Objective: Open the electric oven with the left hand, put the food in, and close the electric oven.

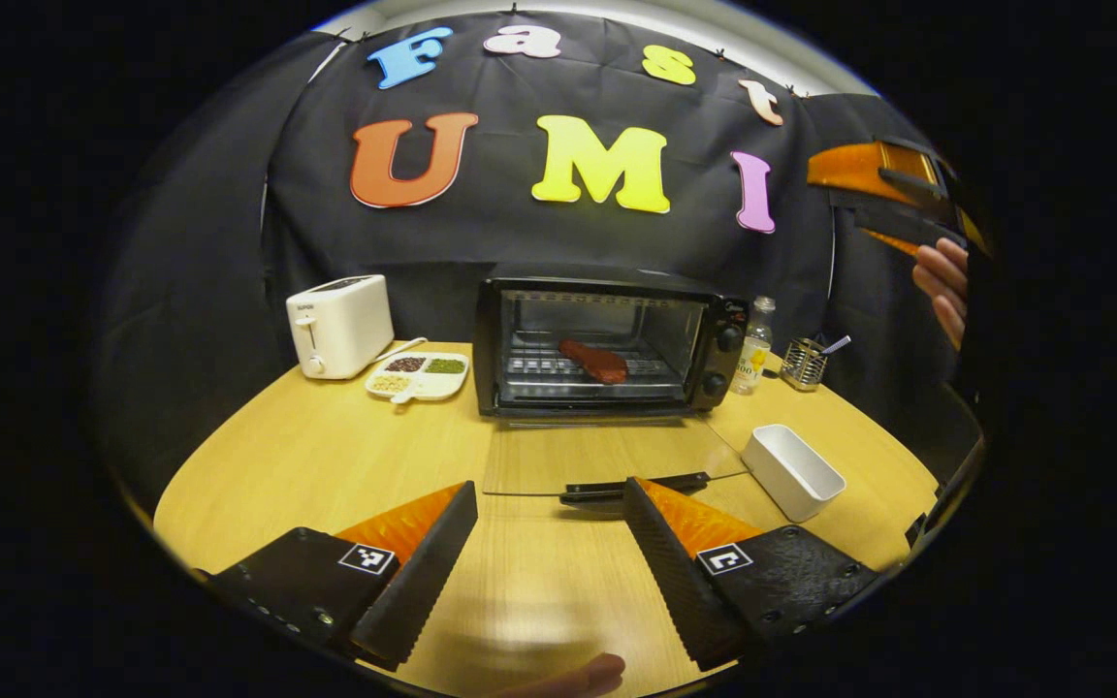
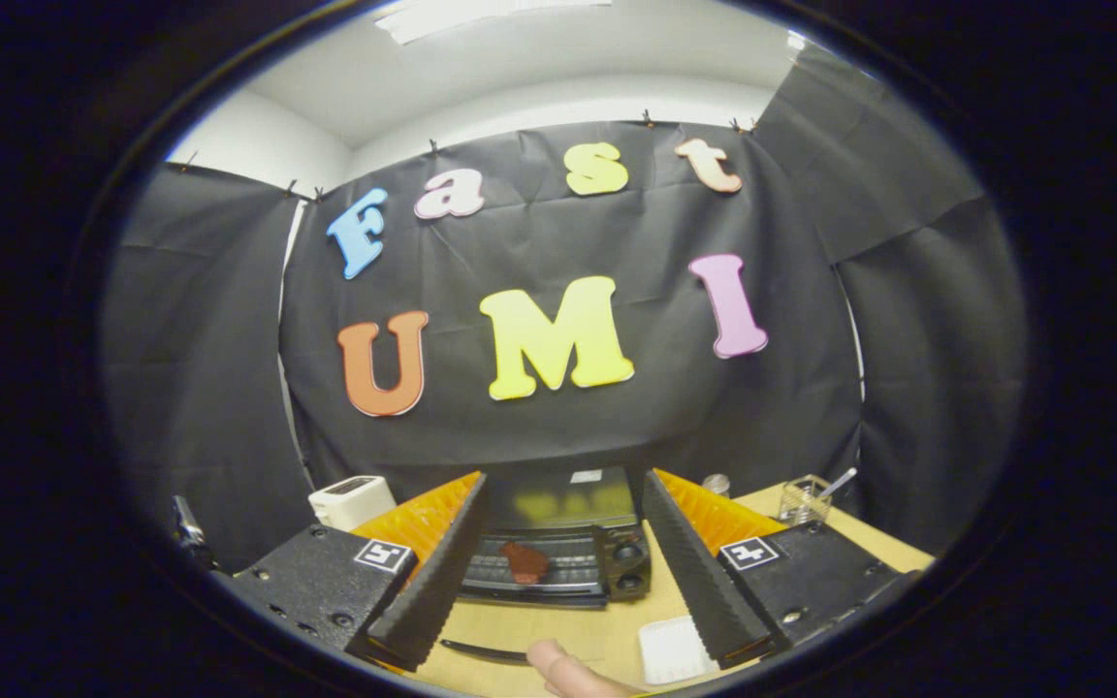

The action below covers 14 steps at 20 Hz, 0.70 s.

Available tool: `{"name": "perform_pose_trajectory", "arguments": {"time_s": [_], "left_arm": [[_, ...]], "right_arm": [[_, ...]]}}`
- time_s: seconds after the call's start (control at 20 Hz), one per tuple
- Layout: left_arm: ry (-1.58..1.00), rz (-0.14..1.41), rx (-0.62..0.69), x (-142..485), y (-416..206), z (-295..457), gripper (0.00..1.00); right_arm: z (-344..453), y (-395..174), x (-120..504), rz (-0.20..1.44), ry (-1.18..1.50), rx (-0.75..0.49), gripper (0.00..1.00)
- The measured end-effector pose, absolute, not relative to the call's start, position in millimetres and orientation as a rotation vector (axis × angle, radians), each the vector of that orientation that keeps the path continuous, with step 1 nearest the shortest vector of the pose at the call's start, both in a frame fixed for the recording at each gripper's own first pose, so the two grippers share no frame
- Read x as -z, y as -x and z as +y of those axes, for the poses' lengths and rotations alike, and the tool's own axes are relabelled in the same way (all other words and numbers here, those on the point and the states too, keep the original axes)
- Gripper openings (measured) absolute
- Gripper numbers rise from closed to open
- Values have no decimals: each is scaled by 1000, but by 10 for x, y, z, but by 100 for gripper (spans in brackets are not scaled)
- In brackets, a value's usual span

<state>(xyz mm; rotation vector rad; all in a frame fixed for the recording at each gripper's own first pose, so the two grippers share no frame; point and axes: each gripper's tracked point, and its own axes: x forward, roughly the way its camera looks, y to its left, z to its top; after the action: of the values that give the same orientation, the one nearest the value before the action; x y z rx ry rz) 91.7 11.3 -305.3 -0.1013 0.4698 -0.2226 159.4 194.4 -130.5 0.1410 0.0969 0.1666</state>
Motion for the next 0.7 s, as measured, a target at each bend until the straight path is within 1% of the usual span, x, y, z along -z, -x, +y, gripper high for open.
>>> {"name": "perform_pose_trajectory", "arguments": {"time_s": [0.05, 0.1, 0.15, 0.2, 0.35, 0.4, 0.45, 0.7], "left_arm": [[97, 477, 232, 3066, -930, 43, 97], [93, 485, 237, 3109, -949, -40, 97], [93, 489, 245, 3139, -969, -119, 97], [95, 503, 254, 3173, -971, -206, 97], [96, 550, 280, 3322, -1005, -436, 97], [96, 571, 281, 3404, -1009, -492, 97], [91, 598, 276, 3478, -1020, -539, 97], [68, 671, 268, 3732, -1102, -705, 97]], "right_arm": [[1826, -1557, 1199, 83, -120, -152, 100], [1696, -1516, 1083, 66, -107, -135, 96], [1590, -1479, 964, 44, -102, -122, 96], [1474, -1443, 865, 26, -94, -112, 100], [1068, -1324, 691, 13, -60, -57, 100], [929, -1284, 661, 22, -49, -39, 96], [798, -1247, 622, 22, -42, -20, 100], [336, -1114, 426, -21, -17, 29, 100]]}}
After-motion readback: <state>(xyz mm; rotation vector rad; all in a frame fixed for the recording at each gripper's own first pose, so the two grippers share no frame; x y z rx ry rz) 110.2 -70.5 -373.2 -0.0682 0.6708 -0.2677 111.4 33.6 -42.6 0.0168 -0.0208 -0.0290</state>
